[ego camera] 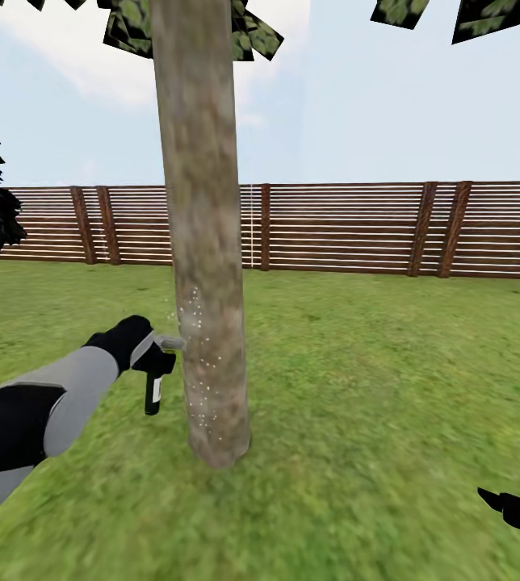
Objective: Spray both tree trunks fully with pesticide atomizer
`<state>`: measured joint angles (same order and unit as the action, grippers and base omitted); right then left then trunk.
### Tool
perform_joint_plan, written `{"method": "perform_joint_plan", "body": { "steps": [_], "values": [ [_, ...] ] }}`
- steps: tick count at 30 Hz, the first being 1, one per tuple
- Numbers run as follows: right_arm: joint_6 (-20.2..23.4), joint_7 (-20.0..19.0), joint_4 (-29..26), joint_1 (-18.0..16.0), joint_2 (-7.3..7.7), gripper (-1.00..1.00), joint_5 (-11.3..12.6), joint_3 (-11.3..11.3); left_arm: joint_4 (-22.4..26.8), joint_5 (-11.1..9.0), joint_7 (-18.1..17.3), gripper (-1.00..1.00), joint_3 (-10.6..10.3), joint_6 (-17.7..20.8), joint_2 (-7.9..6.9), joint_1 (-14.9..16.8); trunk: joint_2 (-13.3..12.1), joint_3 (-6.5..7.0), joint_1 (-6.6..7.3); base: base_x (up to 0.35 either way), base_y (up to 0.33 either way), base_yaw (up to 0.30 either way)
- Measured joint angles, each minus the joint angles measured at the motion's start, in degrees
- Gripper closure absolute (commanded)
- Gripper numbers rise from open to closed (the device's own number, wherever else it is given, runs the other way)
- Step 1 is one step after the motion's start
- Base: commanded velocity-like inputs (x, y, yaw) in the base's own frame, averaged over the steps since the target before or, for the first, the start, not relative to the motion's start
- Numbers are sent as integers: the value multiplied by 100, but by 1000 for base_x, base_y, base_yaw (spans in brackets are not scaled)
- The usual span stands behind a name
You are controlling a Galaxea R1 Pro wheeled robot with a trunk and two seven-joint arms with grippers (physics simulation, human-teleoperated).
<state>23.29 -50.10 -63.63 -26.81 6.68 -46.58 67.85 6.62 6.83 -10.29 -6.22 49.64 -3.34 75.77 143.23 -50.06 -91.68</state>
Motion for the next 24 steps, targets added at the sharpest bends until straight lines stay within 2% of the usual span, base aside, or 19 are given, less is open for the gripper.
{"method": "perform_joint_plan", "body": {
  "steps": [2,8,11,13,19,24],
  "values": [
    [0,0,-1,0,0,-100,0,0,-198,3,0,100,1,-221,0,-122,0,0,0,0,0,0],
    [0,0,-5,0,0,-100,0,0,-251,32,0,100,1,-490,0,-676,0,0,0,0,0,0],
    [0,0,-8,0,0,-100,0,0,-252,259,0,100,-8,-566,0,-911,0,0,0,0,0,0],
    [0,0,-5,0,0,-100,0,0,-251,337,0,100,2,-579,0,-1038,0,0,0,0,0,0],
    [0,0,-5,0,0,-100,-7,-8,-253,352,-8,100,4,-765,0,-1161,0,0,0,-4,-8,11],
    [0,1,-9,0,0,-100,-9,-10,-250,352,-9,100,1,-771,0,-1167,0,0,0,-45,-260,245]
  ]
}}
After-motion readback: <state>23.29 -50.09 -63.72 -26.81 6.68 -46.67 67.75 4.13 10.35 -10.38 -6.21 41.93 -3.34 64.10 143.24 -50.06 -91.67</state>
